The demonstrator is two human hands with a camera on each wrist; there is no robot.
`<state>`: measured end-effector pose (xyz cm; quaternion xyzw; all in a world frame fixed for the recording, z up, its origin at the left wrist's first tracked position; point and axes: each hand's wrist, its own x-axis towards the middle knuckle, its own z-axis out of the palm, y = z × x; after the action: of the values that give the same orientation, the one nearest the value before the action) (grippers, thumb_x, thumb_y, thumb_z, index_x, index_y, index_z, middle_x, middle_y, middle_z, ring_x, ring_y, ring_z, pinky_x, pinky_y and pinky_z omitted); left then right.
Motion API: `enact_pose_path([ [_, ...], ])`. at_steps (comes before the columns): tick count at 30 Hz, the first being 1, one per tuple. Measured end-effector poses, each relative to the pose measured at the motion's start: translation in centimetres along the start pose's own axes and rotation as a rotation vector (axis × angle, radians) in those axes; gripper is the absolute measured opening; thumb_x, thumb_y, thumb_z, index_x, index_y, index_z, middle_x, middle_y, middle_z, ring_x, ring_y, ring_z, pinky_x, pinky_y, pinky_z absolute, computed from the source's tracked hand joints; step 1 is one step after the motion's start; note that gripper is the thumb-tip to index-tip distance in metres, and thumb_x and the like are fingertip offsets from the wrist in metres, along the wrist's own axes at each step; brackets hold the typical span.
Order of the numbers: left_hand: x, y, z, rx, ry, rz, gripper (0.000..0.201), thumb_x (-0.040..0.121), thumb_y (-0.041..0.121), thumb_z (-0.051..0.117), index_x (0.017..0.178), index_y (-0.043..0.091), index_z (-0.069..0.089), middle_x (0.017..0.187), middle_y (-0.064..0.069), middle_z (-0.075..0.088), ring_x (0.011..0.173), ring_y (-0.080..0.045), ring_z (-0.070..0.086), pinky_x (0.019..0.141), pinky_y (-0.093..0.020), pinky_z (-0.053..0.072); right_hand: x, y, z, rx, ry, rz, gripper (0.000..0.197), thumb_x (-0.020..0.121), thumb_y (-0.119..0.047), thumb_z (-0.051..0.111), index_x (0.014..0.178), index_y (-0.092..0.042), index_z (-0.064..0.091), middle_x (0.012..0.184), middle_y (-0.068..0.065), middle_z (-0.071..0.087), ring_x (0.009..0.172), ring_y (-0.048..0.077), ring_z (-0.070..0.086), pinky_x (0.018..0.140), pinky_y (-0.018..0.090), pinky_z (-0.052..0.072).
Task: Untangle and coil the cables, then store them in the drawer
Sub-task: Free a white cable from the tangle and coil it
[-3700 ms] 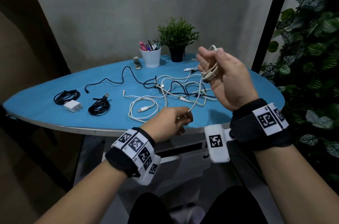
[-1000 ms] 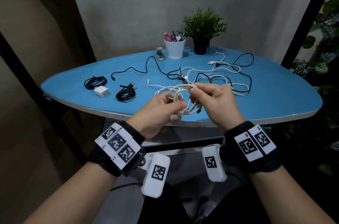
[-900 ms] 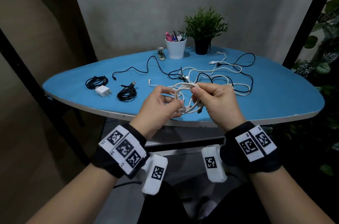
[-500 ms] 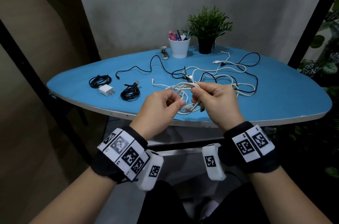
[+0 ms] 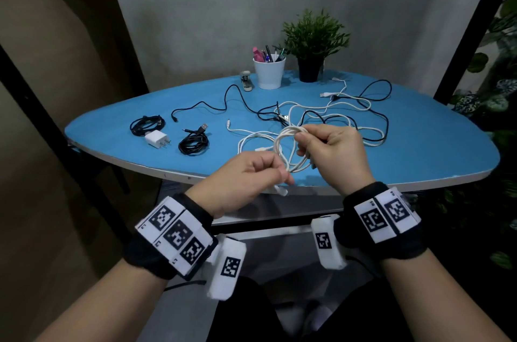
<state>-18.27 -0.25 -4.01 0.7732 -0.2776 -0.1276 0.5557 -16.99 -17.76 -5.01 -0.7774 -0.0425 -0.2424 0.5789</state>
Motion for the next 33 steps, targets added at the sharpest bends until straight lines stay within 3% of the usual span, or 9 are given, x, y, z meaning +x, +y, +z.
enact_pose_path([
  [5,-0.3,-0.2,-0.3,0.194,-0.173,-0.011,0.011,0.09,0.011,0.059,0.082,0.004,0.062,0.083,-0.001,0.069,0.077,-0.004,0.059,0.077,-0.014,0.044,0.3,-0.6,-0.3,0.088,0.016,0.018,0.012,0.083,-0.007,0.067,0.091,-0.01,0.075,0.058,-0.012,0.065,0.059,0.012,0.067,0.047,0.011,0.042],
  [8,-0.2,-0.7,-1.2,0.314,-0.202,-0.065,0.014,0.088,0.014,0.063,0.074,0.013,0.059,0.071,0.006,0.066,0.07,-0.011,0.056,0.072,-0.025,0.044,0.0,-1.2,-0.5,0.165,-0.012,0.038,0.013,0.084,-0.004,0.066,0.085,-0.014,0.074,0.057,-0.011,0.066,0.059,0.012,0.066,0.048,0.012,0.044],
  [11,0.1,-1.5,-2.2,0.533,-0.084,-0.135,0.018,0.084,0.021,0.068,0.07,0.02,0.056,0.055,0.011,0.06,0.056,-0.009,0.052,0.059,-0.021,0.042,-0.2,-1.8,-0.8,0.214,-0.114,0.057,0.015,0.086,-0.003,0.062,0.081,-0.014,0.071,0.054,-0.005,0.063,0.056,0.013,0.064,0.046,0.019,0.043],
  [15,0.4,-2.2,-2.7,0.683,0.063,-0.182,0.007,0.082,0.028,0.069,0.083,0.026,0.062,0.055,0.013,0.063,0.053,-0.002,0.055,0.053,-0.013,0.038,-0.2,-2.2,-1.0,0.267,-0.263,0.076,0.017,0.088,-0.002,0.058,0.087,-0.013,0.071,0.059,0.001,0.064,0.057,0.016,0.065,0.064,0.039,0.047],
  [19,0.9,-2.6,-2.6,0.676,0.238,-0.209,0.01,0.083,0.024,0.066,0.076,0.02,0.061,0.067,0.007,0.069,0.067,-0.012,0.062,0.063,-0.022,0.045,-0.3,-2.3,-1.0,0.357,-0.324,0.115,0.018,0.089,0.003,0.054,0.092,-0.007,0.068,0.062,0.004,0.064,0.058,0.017,0.065,0.061,0.028,0.055],
  [23,1.1,-2.8,-3.1,0.271,0.36,-0.248,0.016,0.085,0.009,0.065,0.07,0.012,0.057,0.07,-0.009,0.07,0.064,-0.023,0.065,0.068,-0.032,0.056,-0.2,-2.4,-1.5,0.401,-0.345,0.158,0.022,0.091,0.005,0.049,0.094,-0.008,0.067,0.063,0.003,0.065,0.062,0.017,0.068,0.061,0.025,0.055],
  [25,1.1,-2.4,-3.0,0.045,0.417,-0.226,0.018,0.085,0.001,0.063,0.07,0.006,0.054,0.071,-0.016,0.066,0.062,-0.023,0.065,0.061,-0.027,0.057,-0.2,-2.5,-1.4,0.433,-0.34,0.182,0.021,0.092,0.002,0.048,0.097,-0.007,0.066,0.064,0.003,0.065,0.063,0.018,0.068,0.065,0.03,0.055],
  [30,1.2,-1.1,-2.3,-0.449,0.499,-0.094,0.024,0.088,-0.004,0.055,0.07,0.008,0.046,0.06,-0.003,0.067,0.054,-0.012,0.066,0.058,-0.02,0.057,-0.3,-2.6,-0.9,0.542,-0.335,0.258,0.017,0.092,0.0,0.049,0.096,-0.006,0.065,0.063,0.004,0.065,0.059,0.016,0.067,0.063,0.029,0.056],
  [33,1.1,-0.5,-2.1,-0.62,0.47,-0.069,0.023,0.09,-0.002,0.052,0.071,0.01,0.045,0.067,-0.006,0.068,0.058,-0.013,0.066,0.054,-0.018,0.055,-0.4,-2.7,-0.8,0.526,-0.338,0.272,0.017,0.091,-0.001,0.051,0.093,-0.007,0.066,0.065,0.005,0.065,0.059,0.015,0.067,0.058,0.026,0.056],
])
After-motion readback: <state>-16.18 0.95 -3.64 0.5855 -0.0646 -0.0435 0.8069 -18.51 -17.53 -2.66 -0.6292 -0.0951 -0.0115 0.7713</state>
